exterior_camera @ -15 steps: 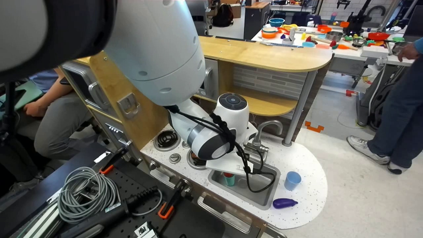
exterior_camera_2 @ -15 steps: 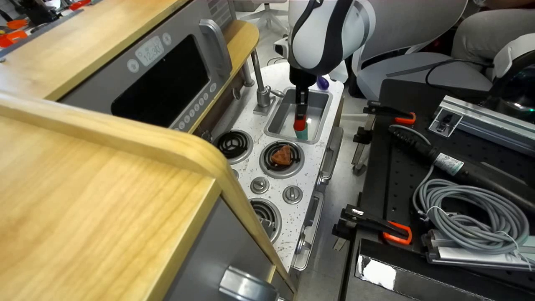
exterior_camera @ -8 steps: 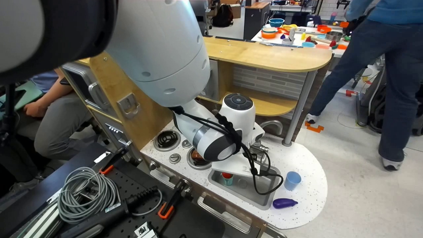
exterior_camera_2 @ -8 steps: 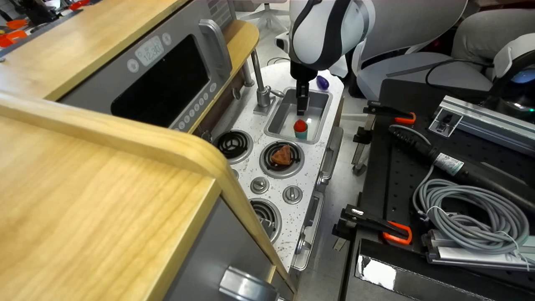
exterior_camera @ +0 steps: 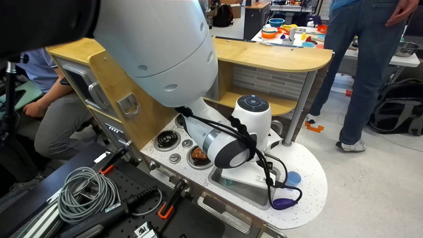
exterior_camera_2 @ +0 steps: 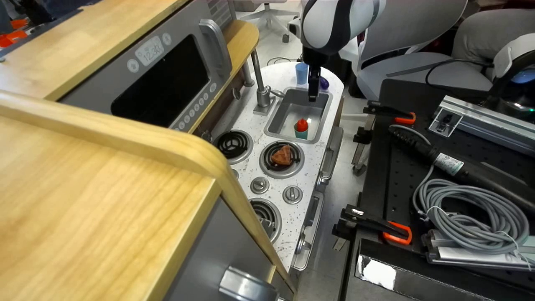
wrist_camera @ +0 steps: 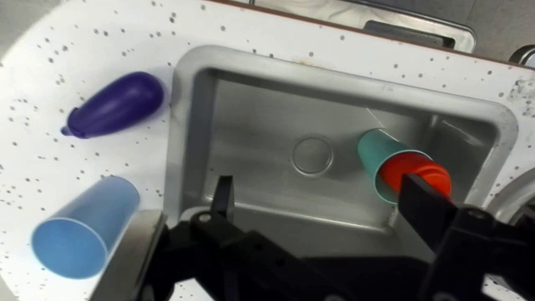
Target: Put the red bottle in the green cup
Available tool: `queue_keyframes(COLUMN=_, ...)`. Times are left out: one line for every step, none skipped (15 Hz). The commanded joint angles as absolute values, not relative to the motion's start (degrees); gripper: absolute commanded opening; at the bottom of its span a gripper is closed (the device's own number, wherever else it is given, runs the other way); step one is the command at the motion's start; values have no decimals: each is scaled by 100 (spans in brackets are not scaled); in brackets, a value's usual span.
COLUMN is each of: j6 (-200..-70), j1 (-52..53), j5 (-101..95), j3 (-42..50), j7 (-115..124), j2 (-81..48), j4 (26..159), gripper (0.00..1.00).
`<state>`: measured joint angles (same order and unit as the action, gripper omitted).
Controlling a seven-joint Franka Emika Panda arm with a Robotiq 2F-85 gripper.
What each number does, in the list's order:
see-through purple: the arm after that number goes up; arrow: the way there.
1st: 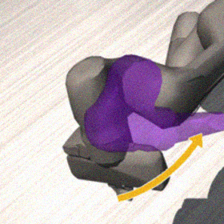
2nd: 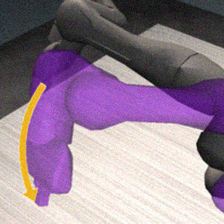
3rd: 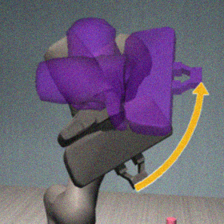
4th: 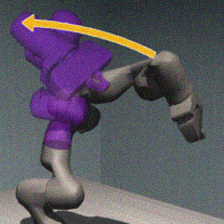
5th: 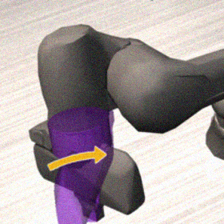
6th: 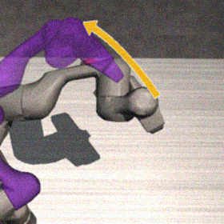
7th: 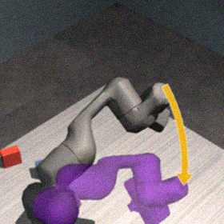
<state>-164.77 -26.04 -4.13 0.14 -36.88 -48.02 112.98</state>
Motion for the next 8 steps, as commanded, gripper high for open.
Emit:
queue_keyframes(j6=-15912, j1=-2431, j5=-637, j3=464, j7=-3317, j2=-4375, j4=11429, gripper=100)
queue_keyframes(j6=-15688, j1=-2402, j5=-668, j3=580, j7=-3256, j2=-4305, j4=11406, gripper=100)
queue_keyframes(j6=-15310, j1=-2314, j5=-735, j3=766, j7=-3151, j2=-4254, j4=11358, gripper=100)
queue_keyframes(j6=-15800, j1=-2574, j5=-631, j3=430, j7=-3380, j2=-4499, j4=11284, gripper=100)
queue_keyframes(j6=-15598, j1=-2543, j5=-655, j3=538, j7=-3327, j2=-4430, j4=11282, gripper=100)
queue_keyframes(j6=-15500, j1=-2530, j5=-661, j3=593, j7=-3309, j2=-4381, j4=11283, gripper=100)
queue_keyframes(j6=-15458, j1=-2518, j5=-663, j3=614, j7=-3296, j2=-4359, j4=11282, gripper=100)
queue_keyframes(j6=-15448, j1=-2508, j5=-664, j3=617, j7=-3285, j2=-4357, j4=11283, gripper=100)
